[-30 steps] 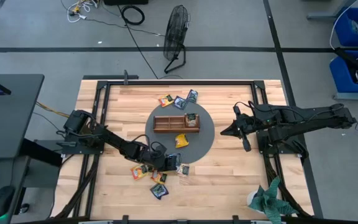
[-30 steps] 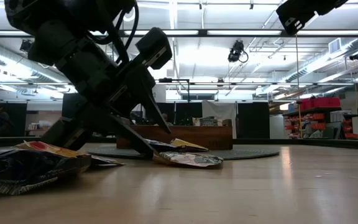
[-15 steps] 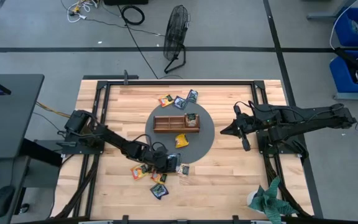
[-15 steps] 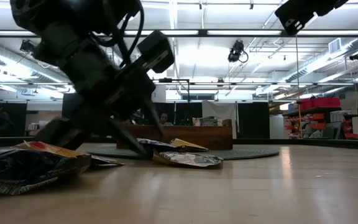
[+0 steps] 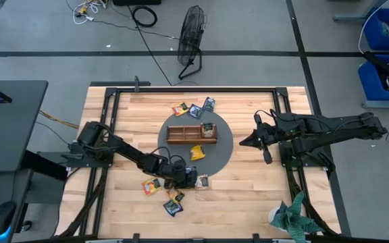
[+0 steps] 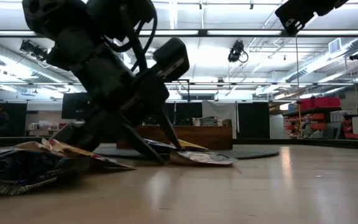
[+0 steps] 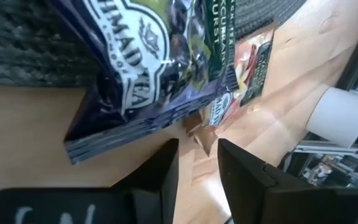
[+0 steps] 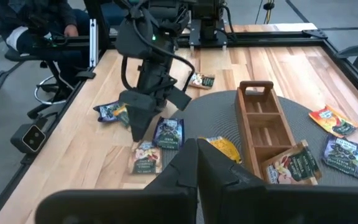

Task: Pick & Place Tea
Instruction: Put the brown tea bag into the right section of the wooden organizer

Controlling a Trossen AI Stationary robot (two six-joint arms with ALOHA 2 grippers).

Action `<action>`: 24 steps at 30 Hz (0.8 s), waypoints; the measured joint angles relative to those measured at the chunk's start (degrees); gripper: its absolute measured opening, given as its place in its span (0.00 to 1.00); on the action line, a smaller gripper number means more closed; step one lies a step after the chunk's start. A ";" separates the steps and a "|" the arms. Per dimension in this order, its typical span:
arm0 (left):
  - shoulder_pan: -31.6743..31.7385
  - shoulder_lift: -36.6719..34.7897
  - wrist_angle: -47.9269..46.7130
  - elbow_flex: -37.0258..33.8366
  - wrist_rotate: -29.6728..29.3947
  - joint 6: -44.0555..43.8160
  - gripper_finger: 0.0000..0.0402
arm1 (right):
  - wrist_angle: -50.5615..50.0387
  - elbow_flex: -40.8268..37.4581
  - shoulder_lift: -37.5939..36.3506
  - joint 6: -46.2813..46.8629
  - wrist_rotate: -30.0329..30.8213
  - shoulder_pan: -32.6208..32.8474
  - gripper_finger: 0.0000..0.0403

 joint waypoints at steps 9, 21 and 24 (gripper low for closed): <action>0.24 0.30 -0.94 0.37 -0.57 -0.84 0.10 | -0.44 0.00 0.03 -0.03 0.24 0.00 0.01; 0.39 0.59 7.24 0.18 -4.88 1.52 0.01 | -0.48 0.00 0.03 1.36 1.44 -0.02 0.01; 0.41 0.59 10.76 0.18 -7.49 1.73 0.00 | -0.48 0.00 0.03 1.42 1.44 -0.01 0.01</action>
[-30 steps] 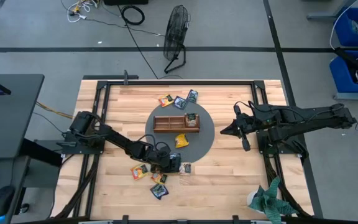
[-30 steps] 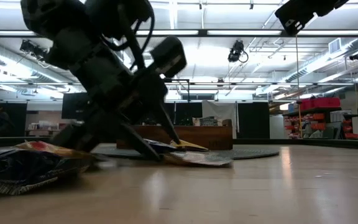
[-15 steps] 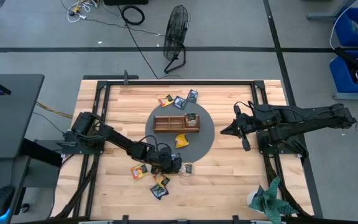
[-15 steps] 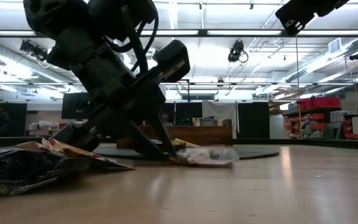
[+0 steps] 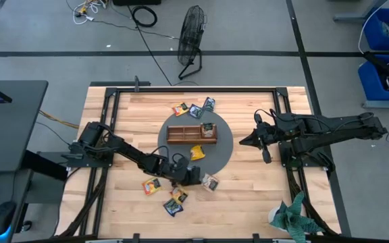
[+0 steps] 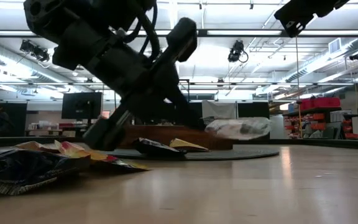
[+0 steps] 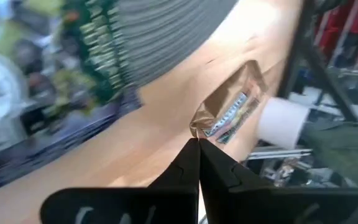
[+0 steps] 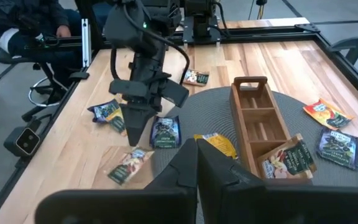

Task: Pick & Place Tea
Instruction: Put the brown tea bag into the right section of the wooden organizer

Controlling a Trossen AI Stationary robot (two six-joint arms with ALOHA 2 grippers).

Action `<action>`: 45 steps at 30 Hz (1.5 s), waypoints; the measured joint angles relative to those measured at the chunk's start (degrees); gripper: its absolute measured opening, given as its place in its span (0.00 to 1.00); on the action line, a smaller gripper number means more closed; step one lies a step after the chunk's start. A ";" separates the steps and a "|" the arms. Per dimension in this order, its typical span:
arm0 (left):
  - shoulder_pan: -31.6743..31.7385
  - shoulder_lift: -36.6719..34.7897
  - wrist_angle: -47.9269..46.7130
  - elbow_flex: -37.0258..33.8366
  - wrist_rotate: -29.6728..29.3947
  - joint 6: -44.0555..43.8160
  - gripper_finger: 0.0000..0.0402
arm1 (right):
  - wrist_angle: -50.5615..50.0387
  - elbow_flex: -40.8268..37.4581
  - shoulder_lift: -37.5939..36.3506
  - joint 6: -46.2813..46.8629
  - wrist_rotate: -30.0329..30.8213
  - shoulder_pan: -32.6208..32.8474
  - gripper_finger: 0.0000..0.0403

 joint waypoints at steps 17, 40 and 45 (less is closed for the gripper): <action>2.64 -0.13 19.92 0.04 -18.78 7.85 0.00 | 3.77 0.00 -0.02 8.29 1.46 0.01 0.11; 9.70 -0.16 29.08 7.41 -22.05 26.81 0.00 | 4.25 -0.02 0.35 34.57 1.01 -5.50 0.50; 10.03 -0.20 29.08 7.72 -21.96 27.55 0.00 | 4.37 -0.02 0.35 34.25 0.92 -6.39 0.48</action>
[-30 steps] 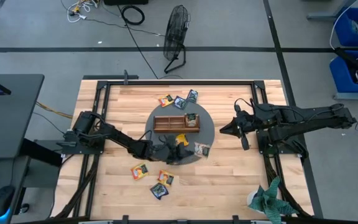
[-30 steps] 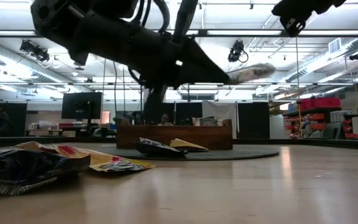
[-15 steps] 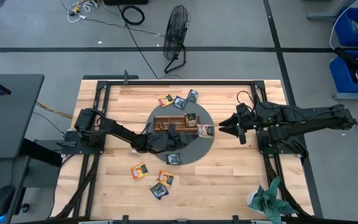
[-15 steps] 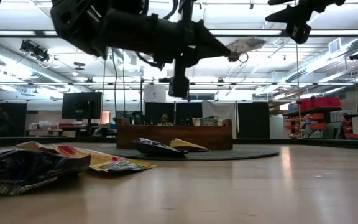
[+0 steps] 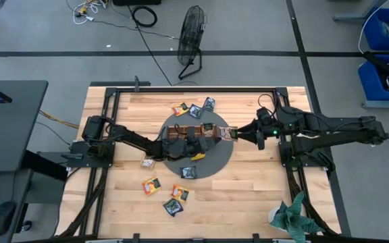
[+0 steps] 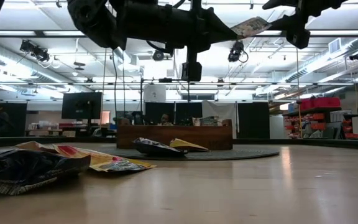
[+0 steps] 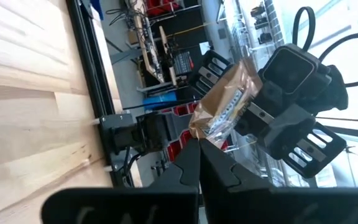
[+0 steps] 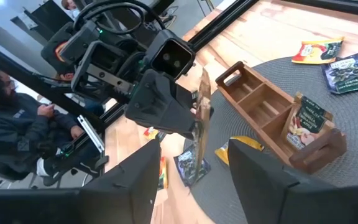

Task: Pick & Place Tea
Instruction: Put the brown tea bag into the right section of the wooden organizer

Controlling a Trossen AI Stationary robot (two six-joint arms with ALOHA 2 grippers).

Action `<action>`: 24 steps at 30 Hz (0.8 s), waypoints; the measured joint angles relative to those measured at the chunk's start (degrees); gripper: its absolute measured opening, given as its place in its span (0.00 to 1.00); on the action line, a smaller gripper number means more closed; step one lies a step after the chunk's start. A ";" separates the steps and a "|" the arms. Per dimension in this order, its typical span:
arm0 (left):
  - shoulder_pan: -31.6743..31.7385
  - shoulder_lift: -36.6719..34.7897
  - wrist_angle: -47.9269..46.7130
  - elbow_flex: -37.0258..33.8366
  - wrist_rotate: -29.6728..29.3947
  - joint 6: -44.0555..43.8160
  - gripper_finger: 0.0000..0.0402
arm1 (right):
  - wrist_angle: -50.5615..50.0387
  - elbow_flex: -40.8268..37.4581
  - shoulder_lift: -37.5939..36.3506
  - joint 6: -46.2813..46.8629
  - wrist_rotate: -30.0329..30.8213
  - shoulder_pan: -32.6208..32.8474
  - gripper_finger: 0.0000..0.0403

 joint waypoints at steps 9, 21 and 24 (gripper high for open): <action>-0.03 0.00 0.04 0.00 0.01 -0.79 0.00 | 0.14 0.00 1.84 0.07 -1.49 -1.23 0.44; -0.04 0.00 0.07 0.00 0.01 -0.76 0.00 | 2.82 -0.02 4.22 -0.69 -3.06 -1.40 0.14; -0.04 0.00 0.07 0.02 0.01 -0.74 0.00 | 2.84 -0.02 4.20 -1.68 -3.37 -1.40 0.03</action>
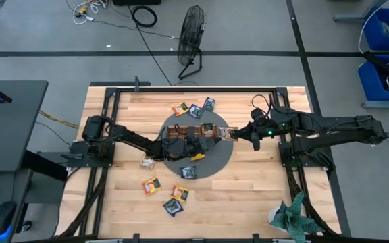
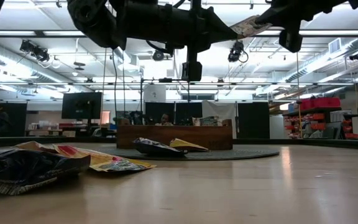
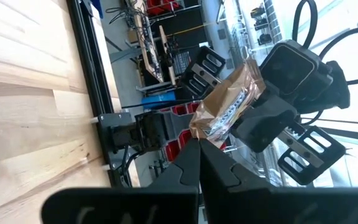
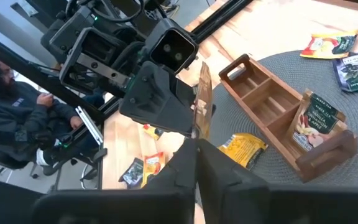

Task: Pick & Place Tea
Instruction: Put the brown tea bag into the right section of the wooden organizer

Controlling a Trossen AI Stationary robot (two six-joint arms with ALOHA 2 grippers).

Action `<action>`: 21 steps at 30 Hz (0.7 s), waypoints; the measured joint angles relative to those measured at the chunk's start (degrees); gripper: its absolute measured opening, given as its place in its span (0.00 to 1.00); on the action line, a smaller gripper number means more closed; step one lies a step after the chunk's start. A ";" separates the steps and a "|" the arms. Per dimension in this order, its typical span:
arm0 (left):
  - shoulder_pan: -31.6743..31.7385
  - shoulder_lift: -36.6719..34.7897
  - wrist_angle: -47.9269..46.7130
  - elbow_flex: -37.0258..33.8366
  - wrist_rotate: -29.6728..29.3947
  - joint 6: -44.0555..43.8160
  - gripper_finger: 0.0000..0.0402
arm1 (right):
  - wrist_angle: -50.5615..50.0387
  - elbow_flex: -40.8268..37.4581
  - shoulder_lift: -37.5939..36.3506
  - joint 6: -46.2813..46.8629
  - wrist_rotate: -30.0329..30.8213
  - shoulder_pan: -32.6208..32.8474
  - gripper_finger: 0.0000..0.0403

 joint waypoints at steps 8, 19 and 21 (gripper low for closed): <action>-0.09 -0.04 -0.33 0.08 0.11 1.33 0.00 | -0.22 0.00 -1.14 -0.52 0.44 -0.03 0.01; -0.11 -0.07 1.67 0.07 0.40 11.10 0.15 | -0.26 0.00 -2.65 -0.35 0.40 -0.22 0.00; -0.11 -0.07 4.32 0.07 0.48 14.89 0.18 | -1.41 0.91 -3.14 -1.22 0.78 -0.22 0.00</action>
